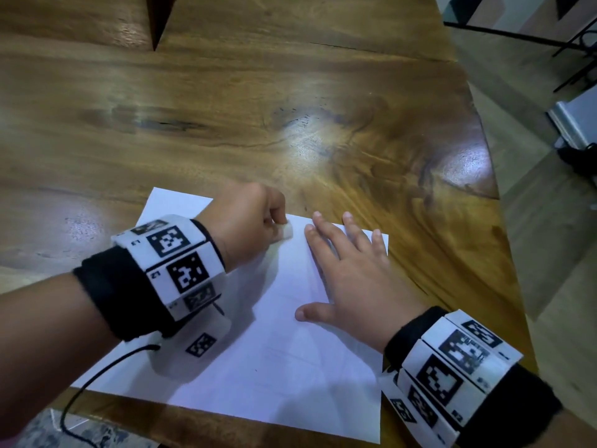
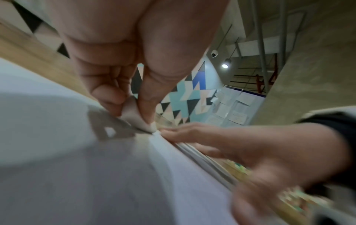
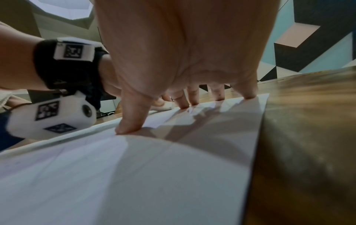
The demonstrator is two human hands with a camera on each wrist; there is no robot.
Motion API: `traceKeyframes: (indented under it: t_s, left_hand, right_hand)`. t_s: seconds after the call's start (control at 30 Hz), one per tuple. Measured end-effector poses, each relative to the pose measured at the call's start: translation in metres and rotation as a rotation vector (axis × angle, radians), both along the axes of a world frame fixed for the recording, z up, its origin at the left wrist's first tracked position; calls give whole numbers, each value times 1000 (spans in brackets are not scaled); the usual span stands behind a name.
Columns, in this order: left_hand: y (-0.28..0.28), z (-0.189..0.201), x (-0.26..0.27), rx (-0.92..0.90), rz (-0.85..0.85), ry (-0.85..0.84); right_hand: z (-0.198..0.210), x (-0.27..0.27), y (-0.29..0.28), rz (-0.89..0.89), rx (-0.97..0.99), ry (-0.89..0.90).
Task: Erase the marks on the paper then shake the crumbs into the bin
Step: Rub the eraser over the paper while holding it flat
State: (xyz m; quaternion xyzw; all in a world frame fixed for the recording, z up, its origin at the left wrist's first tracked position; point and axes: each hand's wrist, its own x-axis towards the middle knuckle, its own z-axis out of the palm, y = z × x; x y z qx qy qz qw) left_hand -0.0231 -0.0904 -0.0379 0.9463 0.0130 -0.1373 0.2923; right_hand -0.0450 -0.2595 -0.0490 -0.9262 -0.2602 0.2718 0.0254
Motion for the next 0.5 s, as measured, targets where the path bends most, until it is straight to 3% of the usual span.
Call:
traceKeyframes:
  t_s: [0.1, 0.27, 0.43, 0.5]
  left_hand:
    - [-6, -1, -12, 5, -145, 75]
    - [-2, 5, 10, 41, 17, -32]
    - [-11, 5, -5, 20, -210, 103]
    - [-7, 7, 4, 19, -166, 91]
  right_hand:
    - [0, 0, 0, -12, 9, 6]
    - [1, 0, 1, -7, 2, 7]
    - [2, 0, 0, -16, 16, 12]
    - [2, 0, 0, -17, 24, 15]
